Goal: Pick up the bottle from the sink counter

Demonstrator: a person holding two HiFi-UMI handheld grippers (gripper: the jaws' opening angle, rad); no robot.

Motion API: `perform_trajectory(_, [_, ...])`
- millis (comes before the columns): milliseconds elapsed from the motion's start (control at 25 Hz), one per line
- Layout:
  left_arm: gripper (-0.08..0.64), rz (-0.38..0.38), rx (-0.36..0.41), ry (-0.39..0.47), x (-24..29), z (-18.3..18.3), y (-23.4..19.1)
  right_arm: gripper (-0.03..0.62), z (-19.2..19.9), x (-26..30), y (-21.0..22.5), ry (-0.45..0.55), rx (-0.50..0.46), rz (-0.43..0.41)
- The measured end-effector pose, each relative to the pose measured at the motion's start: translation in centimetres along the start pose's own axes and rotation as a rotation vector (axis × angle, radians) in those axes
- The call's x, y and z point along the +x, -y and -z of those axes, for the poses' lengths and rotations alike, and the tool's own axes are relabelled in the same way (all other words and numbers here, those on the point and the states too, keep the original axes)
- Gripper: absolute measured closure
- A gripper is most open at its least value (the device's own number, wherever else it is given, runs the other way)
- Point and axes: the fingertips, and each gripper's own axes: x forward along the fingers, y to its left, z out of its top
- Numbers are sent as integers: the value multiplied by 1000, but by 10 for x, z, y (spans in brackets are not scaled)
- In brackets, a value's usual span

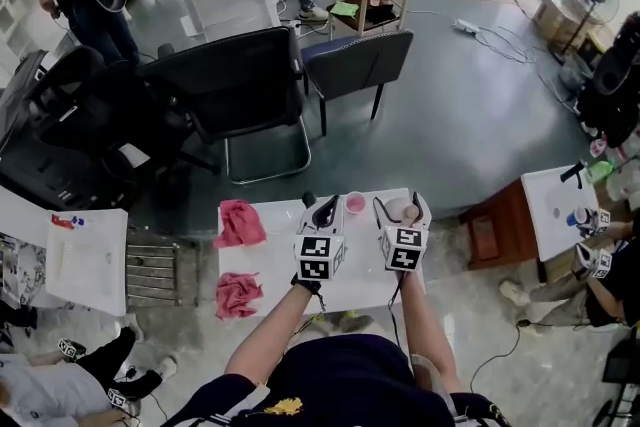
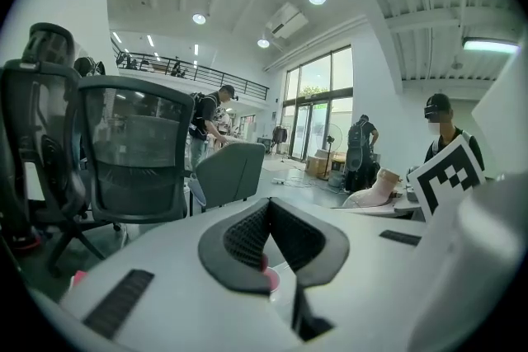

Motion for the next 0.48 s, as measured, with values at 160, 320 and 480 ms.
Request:
perform_trajectory(160, [543,3,18,16,-16,-5,-4,161,-2,-13,-19,7,2,-14])
perform_trajectory(320, [543,-3,28,34,-31,-12,-11,161,-10,-21,-32,23,-3,-22])
perform_trajectory(480, [543,-14,34,53,-46,-16,-14,160,-21,-30,-43,45,-14,-37])
